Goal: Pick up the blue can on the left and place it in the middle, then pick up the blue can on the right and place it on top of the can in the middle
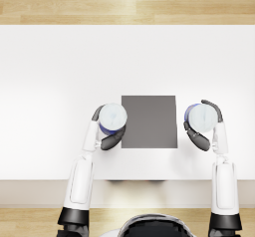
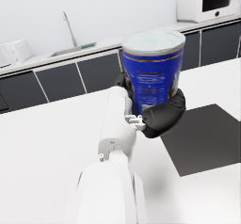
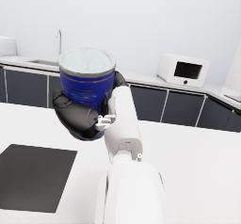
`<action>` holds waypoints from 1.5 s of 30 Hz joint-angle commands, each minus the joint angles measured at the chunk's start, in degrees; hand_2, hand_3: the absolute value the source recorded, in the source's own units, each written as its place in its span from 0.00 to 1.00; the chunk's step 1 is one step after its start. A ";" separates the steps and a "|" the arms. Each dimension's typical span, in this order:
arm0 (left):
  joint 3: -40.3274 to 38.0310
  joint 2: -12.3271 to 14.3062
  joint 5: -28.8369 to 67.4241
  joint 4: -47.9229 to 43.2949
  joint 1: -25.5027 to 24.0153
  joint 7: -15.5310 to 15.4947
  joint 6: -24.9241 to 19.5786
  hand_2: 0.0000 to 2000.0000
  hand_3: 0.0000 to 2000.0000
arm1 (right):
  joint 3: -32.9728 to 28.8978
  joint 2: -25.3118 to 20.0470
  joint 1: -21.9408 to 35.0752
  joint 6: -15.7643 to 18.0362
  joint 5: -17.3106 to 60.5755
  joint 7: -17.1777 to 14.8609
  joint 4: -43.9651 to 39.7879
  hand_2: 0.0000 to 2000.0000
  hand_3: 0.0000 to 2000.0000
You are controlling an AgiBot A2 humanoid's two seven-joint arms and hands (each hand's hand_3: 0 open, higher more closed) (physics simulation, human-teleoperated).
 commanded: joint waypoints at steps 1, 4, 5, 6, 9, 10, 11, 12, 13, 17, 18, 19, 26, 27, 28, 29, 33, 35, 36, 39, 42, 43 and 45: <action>5.64 2.67 0.00 6.48 6.86 0.02 -0.02 1.00 0.76 | -0.20 -0.26 1.63 0.15 0.00 0.02 1.57 1.00 0.76; 9.15 4.81 0.00 12.64 11.00 0.01 -0.05 1.00 0.76 | -0.06 -0.47 1.32 0.44 0.00 0.00 2.30 1.00 0.76; 10.27 5.54 0.00 15.51 12.37 0.01 -0.08 1.00 0.76 | -0.19 -0.53 1.21 0.45 0.00 0.01 2.68 1.00 0.76; 11.80 6.42 0.00 18.86 13.92 0.01 -0.13 1.00 0.76 | -0.12 -0.64 1.54 0.57 0.00 0.01 3.01 1.00 0.76; 16.50 6.95 -0.03 25.36 17.45 -1.79 0.03 1.00 0.76 | 0.93 -0.96 2.15 2.28 0.00 -0.07 3.21 1.00 0.76; 24.32 4.10 0.02 28.11 20.33 -3.82 0.04 1.00 0.76 | 1.69 -1.14 2.64 2.60 0.00 -0.09 3.23 1.00 0.76; 24.77 4.41 0.00 30.25 20.81 -5.33 0.34 1.00 0.76 | 2.38 -1.32 3.05 2.86 0.00 -0.11 3.60 1.00 0.76; 20.32 6.58 0.01 31.93 19.71 -6.42 0.88 1.00 0.76 | 3.25 -1.49 3.28 3.01 0.00 -0.15 4.25 1.00 0.76; 20.18 6.80 0.04 33.45 19.87 -7.20 1.46 1.00 0.76 | 3.74 -1.73 3.90 3.17 0.00 -0.16 4.28 1.00 0.76; 26.67 5.05 0.05 38.42 22.24 -10.52 2.73 1.00 0.76 | 5.87 -2.83 6.30 3.21 0.00 -0.11 5.30 1.00 0.76; 22.41 6.71 0.03 38.99 21.23 -11.67 2.90 1.00 0.76 | 6.32 -3.09 6.77 3.21 0.00 -0.10 5.52 1.00 0.76; 22.05 6.82 0.05 39.44 21.14 -12.59 2.89 1.00 0.76 | 6.95 -3.50 7.66 3.18 0.00 -0.10 5.14 1.00 0.76; 16.10 5.54 0.03 31.26 16.92 -18.92 3.69 0.00 0.00 | 11.18 -6.36 12.85 2.93 -0.01 0.01 2.86 1.00 0.76; 15.55 5.44 0.03 30.02 16.49 -19.01 4.61 0.00 0.00 | 11.88 -6.64 13.19 2.42 -0.01 0.04 2.44 1.00 0.76; 14.56 5.14 0.02 28.00 15.68 -18.35 5.08 0.00 0.00 | 12.24 -7.06 13.92 1.67 -0.01 0.06 1.85 1.00 0.76; 14.02 5.08 0.02 26.84 15.29 -17.81 5.32 0.00 0.00 | 12.24 -7.34 14.38 1.45 -0.01 0.04 1.62 1.00 0.76; 11.23 4.01 0.00 19.60 11.87 -16.07 5.95 0.00 0.00 | 13.64 -8.92 17.07 1.82 -0.01 -0.01 0.06 1.00 0.76; 7.48 2.86 0.00 12.28 8.31 -13.34 5.45 0.00 0.00 | 15.04 -9.93 18.74 1.93 -0.01 -0.02 -1.50 1.00 0.76; 4.53 2.17 0.00 7.28 5.57 -9.52 4.73 0.00 0.00 | 15.72 -10.44 19.62 2.01 -0.01 -0.03 -2.66 1.00 0.76; -3.87 1.49 -0.01 -1.46 -1.00 -3.42 3.59 0.00 0.00 | 17.96 -11.95 22.13 2.23 -0.01 -0.03 -6.80 1.00 0.76; -8.25 1.38 -0.04 -4.48 -6.86 -1.17 3.16 0.00 0.00 | 23.26 -9.29 24.61 2.48 0.00 0.05 -9.61 1.00 0.76; -8.26 1.22 -0.05 -3.97 -9.25 -0.80 3.10 0.00 0.00 | 23.58 -9.50 24.70 0.40 0.00 0.02 -10.53 1.00 0.76; -7.24 0.83 -0.06 -2.10 -12.78 -0.35 3.01 0.00 0.00 | 23.66 -9.74 24.60 -5.54 0.01 -1.07 -11.79 1.00 0.76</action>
